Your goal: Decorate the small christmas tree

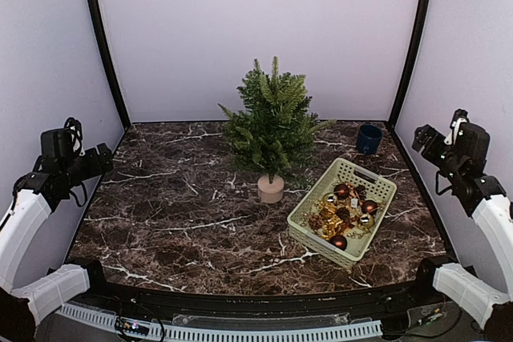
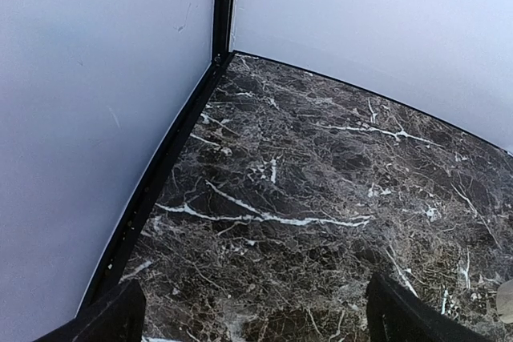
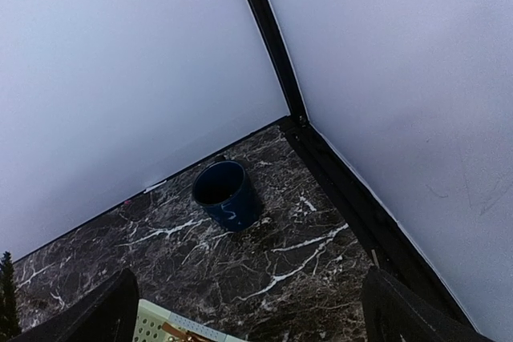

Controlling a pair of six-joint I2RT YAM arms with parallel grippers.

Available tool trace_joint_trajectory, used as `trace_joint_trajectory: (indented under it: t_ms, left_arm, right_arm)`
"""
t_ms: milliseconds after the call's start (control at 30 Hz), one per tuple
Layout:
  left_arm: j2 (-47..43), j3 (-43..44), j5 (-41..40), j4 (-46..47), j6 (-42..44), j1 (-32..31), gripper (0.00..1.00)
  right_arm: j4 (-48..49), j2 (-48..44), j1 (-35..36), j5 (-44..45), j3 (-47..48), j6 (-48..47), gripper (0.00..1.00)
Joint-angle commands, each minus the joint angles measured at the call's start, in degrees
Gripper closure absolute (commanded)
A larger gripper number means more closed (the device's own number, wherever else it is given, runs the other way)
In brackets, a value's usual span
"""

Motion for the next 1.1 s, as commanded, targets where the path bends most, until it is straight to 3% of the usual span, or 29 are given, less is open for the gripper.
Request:
trace_joint_trajectory:
  t_ms: [0, 233, 367, 533, 667, 767, 900, 1067]
  left_arm:
    - [0.3, 1.8, 0.9, -0.4, -1.5, 0.3, 0.01]
    - [-1.5, 1.2, -1.2, -0.2, -1.5, 0.3, 0.01]
    - [-1.6, 0.7, -4.8, -1.0, 0.2, 0.3, 0.01]
    - [-1.7, 0.3, 4.1, -0.9, 2.8, -0.6, 0.05]
    - [-1.3, -2.1, 9.5, 2.0, 1.9, -7.2, 0.06]
    - [1.3, -1.9, 12.2, 3.4, 2.9, -12.5, 0.07]
    - [2.6, -1.6, 17.7, 4.5, 4.7, -12.9, 0.10]
    - [1.2, -2.5, 18.1, 5.5, 4.2, -12.9, 0.19]
  right_arm:
    - [-3.6, 1.5, -0.2, -5.8, 4.0, -1.3, 0.01]
    - [-6.6, 6.4, 1.2, -14.1, 5.8, -1.2, 0.01]
    - [-9.5, 9.9, 9.0, -12.7, 7.9, -1.3, 0.01]
    - [-13.3, 13.8, 19.2, -7.4, 8.0, 2.6, 0.01]
    - [-16.7, 16.7, 25.4, -1.7, 6.3, 7.3, 0.02]
    - [-18.6, 18.8, 26.3, 2.8, 4.4, 9.6, 0.02]
    - [-20.4, 24.1, 26.3, 5.6, 5.3, 9.3, 0.14]
    - [-18.6, 29.5, 24.8, 8.0, 7.5, 7.9, 0.18]
